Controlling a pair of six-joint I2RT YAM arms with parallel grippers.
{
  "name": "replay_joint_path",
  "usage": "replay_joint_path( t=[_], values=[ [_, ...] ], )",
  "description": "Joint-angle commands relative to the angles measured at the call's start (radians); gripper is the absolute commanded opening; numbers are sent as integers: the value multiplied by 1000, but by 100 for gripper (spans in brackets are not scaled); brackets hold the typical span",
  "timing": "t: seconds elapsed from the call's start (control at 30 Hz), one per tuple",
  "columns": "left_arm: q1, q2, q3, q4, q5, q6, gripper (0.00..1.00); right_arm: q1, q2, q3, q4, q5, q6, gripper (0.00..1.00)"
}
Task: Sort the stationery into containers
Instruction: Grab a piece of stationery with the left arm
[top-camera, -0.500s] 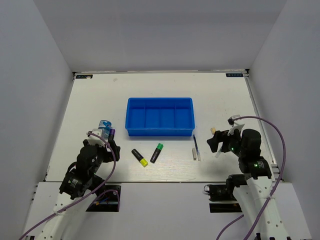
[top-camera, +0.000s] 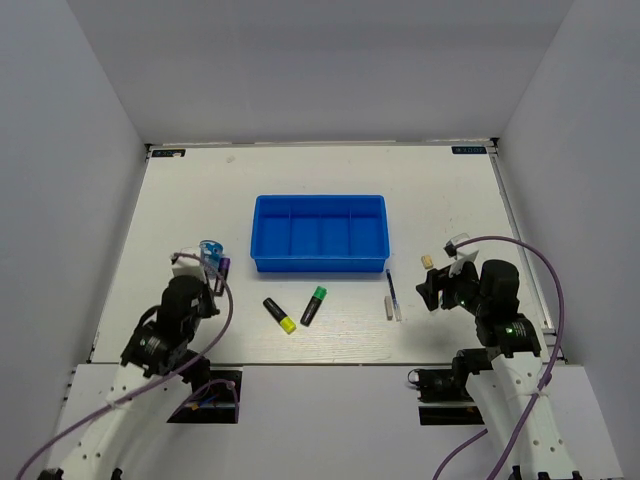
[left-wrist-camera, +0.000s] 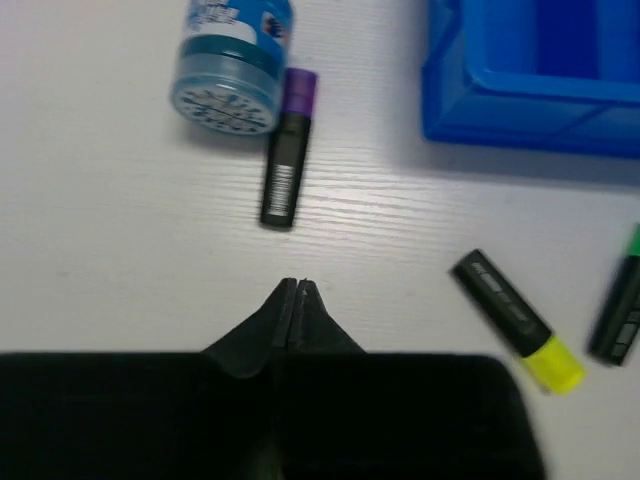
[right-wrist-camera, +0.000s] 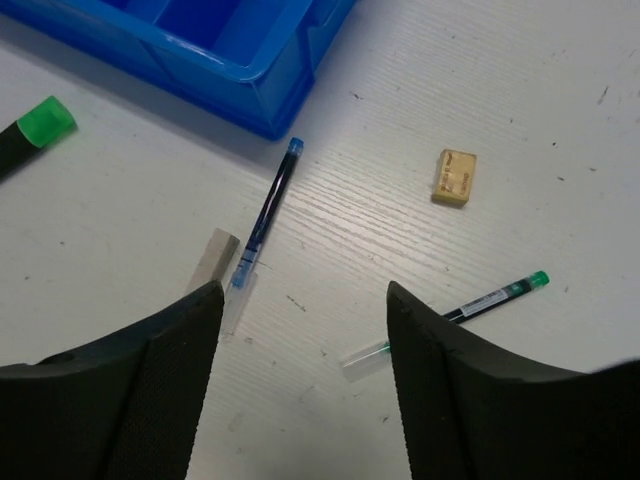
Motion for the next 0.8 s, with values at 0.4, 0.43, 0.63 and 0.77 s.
replay_joint_path(
  t=[0.4, 0.43, 0.63, 0.77],
  values=[
    [190, 723, 412, 36, 8, 191, 92, 4, -10, 38, -21, 1, -4, 75],
    [208, 739, 410, 42, 29, 194, 90, 4, -12, 40, -24, 0, -4, 75],
    [314, 887, 430, 146, 195, 195, 89, 8, -4, 40, -31, -29, -7, 75],
    [314, 968, 471, 169, 220, 201, 92, 8, 3, 41, -39, -37, -7, 75]
  ],
)
